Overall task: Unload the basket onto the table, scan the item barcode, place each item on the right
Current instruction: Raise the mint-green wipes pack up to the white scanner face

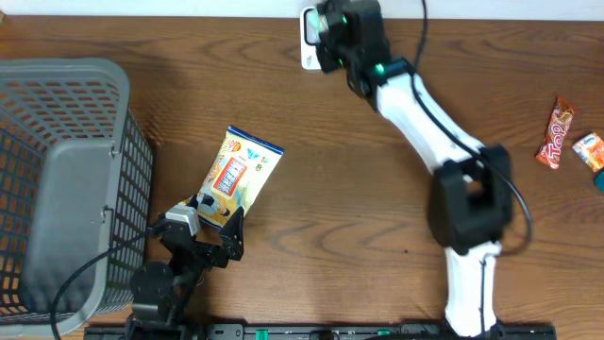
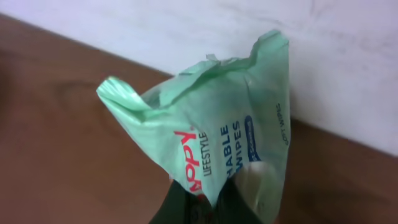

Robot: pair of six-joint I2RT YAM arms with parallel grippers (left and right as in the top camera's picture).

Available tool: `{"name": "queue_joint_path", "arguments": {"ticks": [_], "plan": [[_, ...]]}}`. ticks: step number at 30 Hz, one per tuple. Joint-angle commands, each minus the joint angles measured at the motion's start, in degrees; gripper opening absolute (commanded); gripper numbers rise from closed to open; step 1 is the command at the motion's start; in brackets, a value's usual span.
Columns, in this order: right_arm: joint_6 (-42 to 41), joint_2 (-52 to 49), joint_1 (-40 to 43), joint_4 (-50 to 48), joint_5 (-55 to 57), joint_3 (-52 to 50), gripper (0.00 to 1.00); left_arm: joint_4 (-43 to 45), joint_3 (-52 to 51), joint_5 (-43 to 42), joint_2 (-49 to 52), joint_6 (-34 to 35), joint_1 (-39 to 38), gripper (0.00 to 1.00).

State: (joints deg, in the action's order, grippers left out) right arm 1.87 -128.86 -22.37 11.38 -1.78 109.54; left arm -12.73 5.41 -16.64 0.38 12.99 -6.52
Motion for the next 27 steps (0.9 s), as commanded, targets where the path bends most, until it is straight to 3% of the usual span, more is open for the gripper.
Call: {"name": "queue_joint_path", "arguments": {"ticks": [1, 7, 16, 22, 27], "plan": [[-0.1, -7.6, 0.0, 1.8, 3.8, 12.1, 0.01, -1.4, -0.9, -0.9, -0.1, -1.2, 0.2, 0.98], [-0.6, -17.2, -0.2, 5.0, 4.6, 25.8, 0.01, -1.4, -0.9, -0.9, -0.1, -1.2, 0.2, 0.98], [-4.9, -16.3, -0.3, 9.5, 8.1, 27.5, 0.01, -1.4, -0.9, -0.9, -0.1, -1.2, 0.2, 0.98], [-5.4, -8.9, 1.5, 27.2, 15.9, 28.0, 0.01, -1.4, -0.9, -0.9, -0.1, -1.2, 0.2, 0.98], [-11.1, -4.0, 5.9, 44.1, 27.0, 27.9, 0.01, -1.4, -0.9, -0.9, -0.1, -1.2, 0.2, 0.98]]}}
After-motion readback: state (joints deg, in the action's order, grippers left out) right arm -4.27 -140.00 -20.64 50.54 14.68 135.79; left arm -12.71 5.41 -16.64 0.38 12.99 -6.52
